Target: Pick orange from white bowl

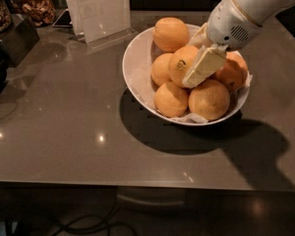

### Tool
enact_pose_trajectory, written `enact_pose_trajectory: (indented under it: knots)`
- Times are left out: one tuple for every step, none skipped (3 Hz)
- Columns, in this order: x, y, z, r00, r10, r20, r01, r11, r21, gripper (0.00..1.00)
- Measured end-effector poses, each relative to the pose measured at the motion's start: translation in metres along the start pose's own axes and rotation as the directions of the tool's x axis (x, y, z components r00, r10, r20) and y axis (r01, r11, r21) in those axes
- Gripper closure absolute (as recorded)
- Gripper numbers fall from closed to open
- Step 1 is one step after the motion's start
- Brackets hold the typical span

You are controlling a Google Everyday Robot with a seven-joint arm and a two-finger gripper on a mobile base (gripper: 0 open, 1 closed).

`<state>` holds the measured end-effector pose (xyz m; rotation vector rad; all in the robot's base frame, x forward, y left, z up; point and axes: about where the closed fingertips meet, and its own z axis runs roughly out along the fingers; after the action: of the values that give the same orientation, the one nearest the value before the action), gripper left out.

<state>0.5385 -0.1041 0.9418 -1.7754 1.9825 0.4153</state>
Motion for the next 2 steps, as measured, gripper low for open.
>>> enact_pose_trajectory:
  knots:
    - [0.0000, 0.0000, 0.0000, 1.000, 0.000, 0.000, 0.000, 1.0000, 0.000, 0.65]
    - [0.0000, -0.0001, 0.0001, 1.000, 0.000, 0.000, 0.000, 1.0000, 0.000, 0.71]
